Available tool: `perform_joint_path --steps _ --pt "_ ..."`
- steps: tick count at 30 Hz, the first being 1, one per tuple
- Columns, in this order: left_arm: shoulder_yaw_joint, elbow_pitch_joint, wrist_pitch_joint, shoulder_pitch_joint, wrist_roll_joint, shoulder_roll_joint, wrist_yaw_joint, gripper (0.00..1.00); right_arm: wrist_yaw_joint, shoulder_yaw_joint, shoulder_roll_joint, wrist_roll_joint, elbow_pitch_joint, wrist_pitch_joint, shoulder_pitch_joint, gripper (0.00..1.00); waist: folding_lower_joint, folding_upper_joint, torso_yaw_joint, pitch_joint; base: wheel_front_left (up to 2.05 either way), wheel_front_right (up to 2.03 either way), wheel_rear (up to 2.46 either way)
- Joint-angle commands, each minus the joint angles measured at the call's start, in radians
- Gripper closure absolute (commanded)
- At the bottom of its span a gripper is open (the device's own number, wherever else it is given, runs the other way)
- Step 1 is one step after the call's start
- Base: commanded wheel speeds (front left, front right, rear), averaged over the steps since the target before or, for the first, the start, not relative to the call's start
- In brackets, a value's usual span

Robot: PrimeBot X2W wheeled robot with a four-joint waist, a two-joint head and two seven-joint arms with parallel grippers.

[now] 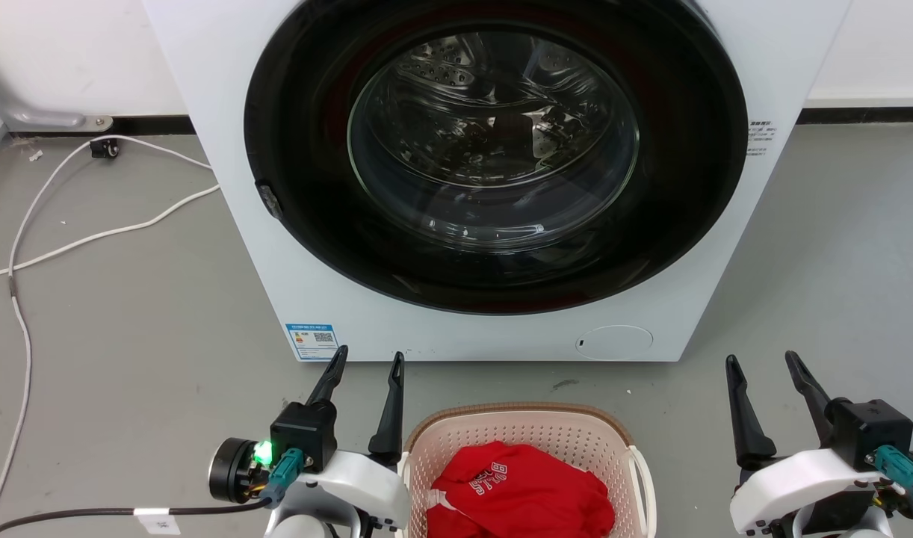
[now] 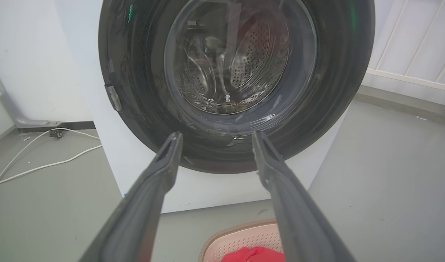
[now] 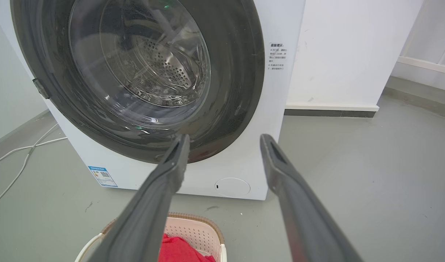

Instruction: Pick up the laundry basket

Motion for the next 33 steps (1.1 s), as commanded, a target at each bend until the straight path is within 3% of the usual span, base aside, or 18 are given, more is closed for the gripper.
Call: perform_joint_path --steps 1,13,23,33 --pt "0.0 0.0 -0.005 -0.008 -0.004 0.001 0.005 0.0 0.0 0.001 0.003 0.0 0.0 -0.005 0.004 0.0 -0.0001 -0.0001 -0.001 0.001 0.0 0.0 0.0" --pt "-0.021 0.101 -0.004 -0.024 -0.033 0.001 0.012 0.0 0.0 0.016 0.003 0.041 0.022 -0.002 -0.014 0.0 -0.0001 -0.0001 -0.01 0.065 0.0 0.0 0.0" --pt "-0.055 0.252 -0.004 -0.097 -0.107 0.0 0.006 0.0 0.0 0.011 0.002 0.067 0.119 -0.025 -0.069 0.0 -0.0001 -0.0001 -0.016 0.244 0.0 0.0 0.0" --pt "-0.073 0.439 -0.004 -0.241 -0.171 0.001 -0.034 0.0 0.0 0.001 -0.009 0.067 0.251 -0.047 -0.186 0.0 -0.0001 -0.0001 -0.023 0.43 0.0 0.0 0.0"
